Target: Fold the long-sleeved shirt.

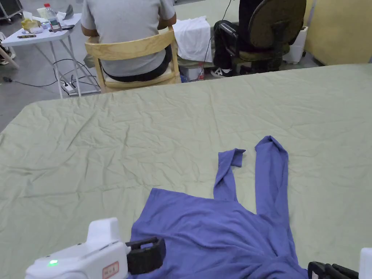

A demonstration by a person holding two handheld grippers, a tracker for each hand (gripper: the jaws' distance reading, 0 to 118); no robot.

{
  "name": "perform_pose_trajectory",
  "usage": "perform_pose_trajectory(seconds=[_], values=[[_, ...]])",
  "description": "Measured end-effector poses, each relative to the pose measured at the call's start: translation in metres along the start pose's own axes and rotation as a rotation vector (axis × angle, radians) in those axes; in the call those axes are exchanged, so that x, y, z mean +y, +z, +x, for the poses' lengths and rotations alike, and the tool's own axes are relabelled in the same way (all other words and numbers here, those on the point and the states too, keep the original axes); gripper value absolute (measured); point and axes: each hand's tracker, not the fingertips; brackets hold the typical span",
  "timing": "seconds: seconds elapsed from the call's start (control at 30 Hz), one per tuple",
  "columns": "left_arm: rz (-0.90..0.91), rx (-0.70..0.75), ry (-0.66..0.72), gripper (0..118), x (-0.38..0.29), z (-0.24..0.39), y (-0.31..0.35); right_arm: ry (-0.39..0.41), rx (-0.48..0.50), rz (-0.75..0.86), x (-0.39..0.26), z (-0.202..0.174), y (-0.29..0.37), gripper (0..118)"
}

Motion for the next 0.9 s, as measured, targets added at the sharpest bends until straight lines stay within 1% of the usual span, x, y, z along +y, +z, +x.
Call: perform_pose_trajectory(seconds=[0.03, 0.07, 0.13, 0.23, 0.27, 0.33, 0.37, 0.4, 0.43, 0.47, 0.5, 0.53, 0.57, 0.6, 0.63, 0.67, 0.7, 0.73, 0.77, 0.8, 0.83, 0.87, 0.9], values=[[0.104, 0.006, 0.01, 116, 0.018, -0.004, -0.023, -0.011, 0.01, -0.001, 0.004, 0.002, -0.004, 4], [0.085, 0.054, 0.013, 112, 0.035, -0.004, -0.054, -0.024, 0.018, -0.006, 0.008, 0.004, -0.009, 4], [0.009, 0.097, -0.023, 114, 0.063, -0.008, -0.119, -0.056, 0.012, -0.025, 0.011, 0.012, -0.017, 4], [-0.117, 0.18, -0.074, 114, 0.082, -0.014, -0.205, -0.067, -0.005, -0.043, 0.023, 0.019, -0.025, 4], [-0.148, 0.201, -0.07, 114, 0.085, -0.017, -0.228, -0.063, -0.014, -0.05, 0.022, 0.025, -0.027, 4], [-0.176, 0.243, -0.073, 107, 0.082, -0.021, -0.255, -0.047, -0.037, -0.064, 0.029, 0.029, -0.032, 4], [-0.193, 0.259, -0.077, 98, 0.078, -0.023, -0.261, -0.035, -0.06, -0.073, 0.034, 0.031, -0.036, 4], [-0.201, 0.235, -0.082, 97, 0.077, -0.023, -0.261, -0.027, -0.079, -0.08, 0.034, 0.035, -0.041, 4], [-0.166, 0.242, -0.091, 87, 0.077, -0.018, -0.254, -0.019, -0.101, -0.093, 0.038, 0.039, -0.048, 4], [-0.13, 0.235, -0.115, 69, 0.076, -0.011, -0.247, -0.014, -0.113, -0.099, 0.045, 0.042, -0.056, 4], [-0.106, 0.225, -0.159, 25, 0.075, -0.006, -0.237, -0.007, -0.122, -0.105, 0.051, 0.045, -0.065, 9], [-0.074, 0.231, -0.215, 0, 0.071, 0.001, -0.23, 0.004, -0.133, -0.114, 0.058, 0.05, -0.079, 27], [-0.055, 0.217, -0.243, 0, 0.069, 0.006, -0.223, 0.016, -0.143, -0.125, 0.067, 0.052, -0.096, 59], [-0.065, 0.244, -0.256, 0, 0.067, 0.009, -0.217, 0.03, -0.15, -0.136, 0.075, 0.054, -0.112, 110], [-0.071, 0.199, -0.244, 0, 0.068, 0.008, -0.21, 0.036, -0.15, -0.16, 0.082, 0.057, -0.132, 118], [-0.076, 0.15, -0.195, 0, 0.069, 0.007, -0.204, 0.037, -0.146, -0.178, 0.086, 0.062, -0.156, 116], [-0.074, 0.144, -0.152, 0, 0.07, 0.006, -0.197, 0.042, -0.15, -0.176, 0.089, 0.061, -0.172, 114], [-0.07, 0.141, -0.115, 0, 0.071, 0.005, -0.188, 0.039, -0.158, -0.219, 0.093, 0.059, -0.192, 114], [-0.051, 0.133, -0.102, 0, 0.075, 0.002, -0.18, 0.055, -0.192, -0.273, 0.096, 0.057, -0.212, 113], [-0.039, 0.126, -0.1, 0, 0.076, 0.001, -0.172, 0.055, -0.196, -0.314, 0.096, 0.065, -0.227, 103], [-0.028, 0.126, -0.1, 0, 0.077, 0.0, -0.162, 0.044, -0.191, -0.355, 0.094, 0.068, -0.245, 88], [-0.019, 0.127, -0.093, 0, 0.078, -0.001, -0.152, 0.018, -0.182, -0.392, 0.09, 0.07, -0.26, 67], [-0.012, 0.124, -0.089, 0, 0.081, -0.003, -0.147, 0.001, -0.19, -0.431, 0.086, 0.073, -0.269, 52]])
